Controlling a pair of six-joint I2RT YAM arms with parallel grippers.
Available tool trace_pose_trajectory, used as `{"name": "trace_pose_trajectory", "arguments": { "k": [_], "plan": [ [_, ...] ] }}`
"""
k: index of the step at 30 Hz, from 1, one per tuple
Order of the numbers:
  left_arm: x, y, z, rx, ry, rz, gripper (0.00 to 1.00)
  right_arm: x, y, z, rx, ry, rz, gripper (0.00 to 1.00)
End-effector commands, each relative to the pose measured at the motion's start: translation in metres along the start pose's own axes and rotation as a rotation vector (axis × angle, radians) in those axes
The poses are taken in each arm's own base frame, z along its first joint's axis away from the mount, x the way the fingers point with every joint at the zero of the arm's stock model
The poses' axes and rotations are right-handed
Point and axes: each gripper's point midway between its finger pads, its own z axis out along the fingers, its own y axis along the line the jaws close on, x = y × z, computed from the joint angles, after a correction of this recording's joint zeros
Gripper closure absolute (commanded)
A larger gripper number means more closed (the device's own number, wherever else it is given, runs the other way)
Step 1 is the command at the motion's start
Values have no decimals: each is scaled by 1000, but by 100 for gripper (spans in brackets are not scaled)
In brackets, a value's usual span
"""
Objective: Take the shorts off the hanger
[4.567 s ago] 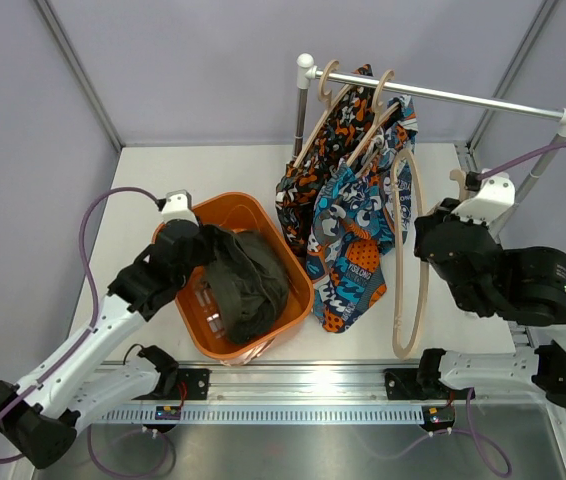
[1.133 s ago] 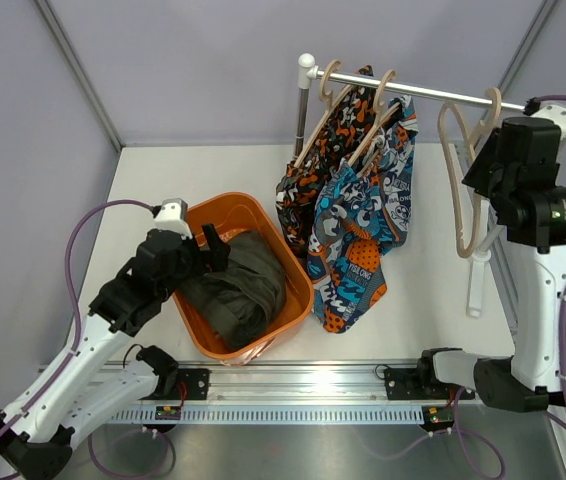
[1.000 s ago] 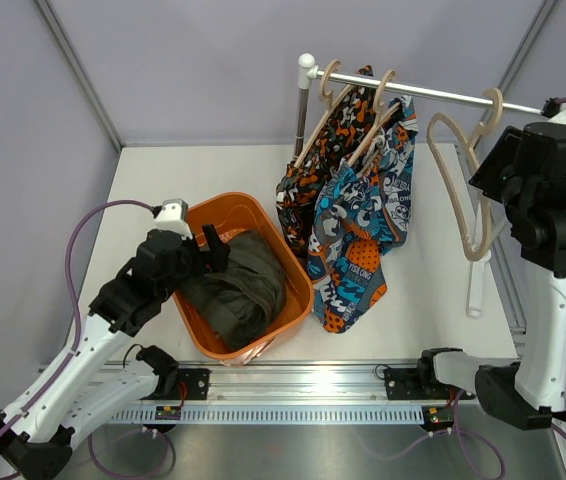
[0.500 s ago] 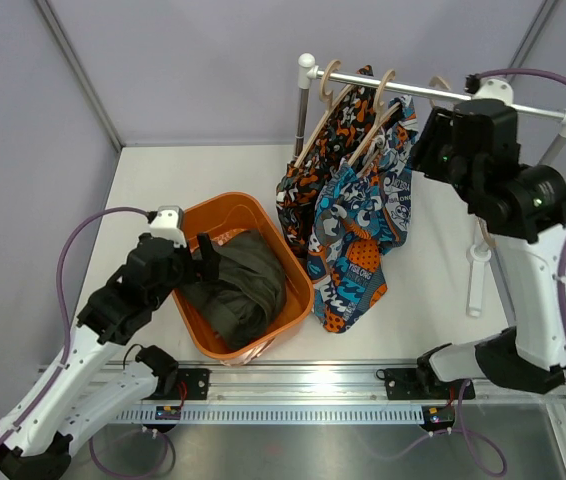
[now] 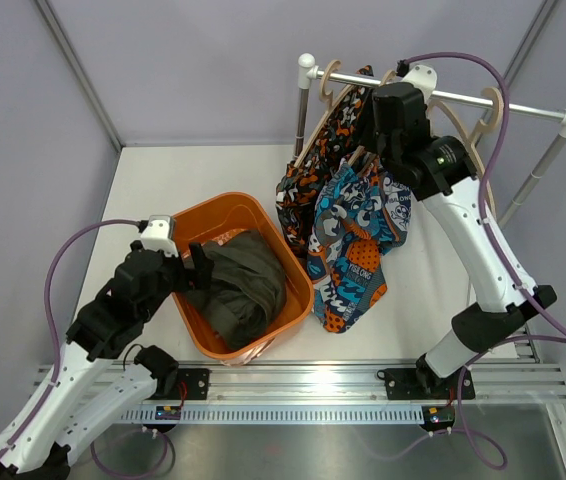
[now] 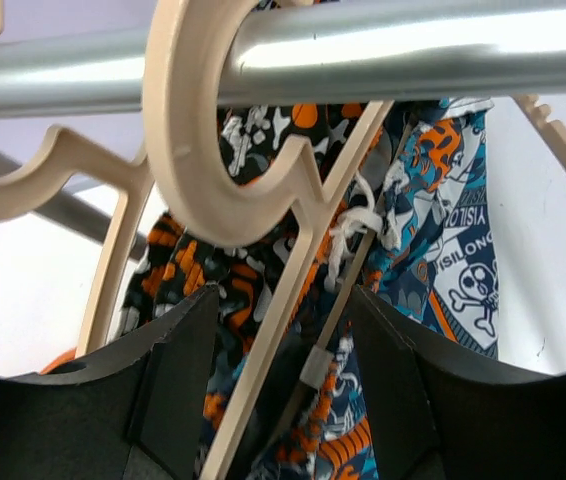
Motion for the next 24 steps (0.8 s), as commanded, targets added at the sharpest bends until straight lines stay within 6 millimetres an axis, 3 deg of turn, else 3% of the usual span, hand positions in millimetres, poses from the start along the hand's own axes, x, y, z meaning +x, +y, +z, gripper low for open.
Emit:
{"name": "trace_pose_trajectory", "arguments": {
  "k": [1, 8, 12, 18, 24],
  "plan": [
    [-5, 1, 1, -4, -26, 10, 1, -23, 4, 10, 39, -132, 68, 36],
    [-4, 0, 1, 2, -23, 12, 1, -12, -10, 35, 150, -198, 70, 35],
    [-4, 0, 2, 2, -20, 14, 1, -12, -9, 48, 175, -229, 61, 39],
    [-2, 0, 3, 3, -14, 16, 1, -17, -9, 56, 207, -265, 25, 50],
    [-1, -1, 3, 5, -8, 19, 1, -13, -15, 65, 270, -246, -37, 51]
  ]
}}
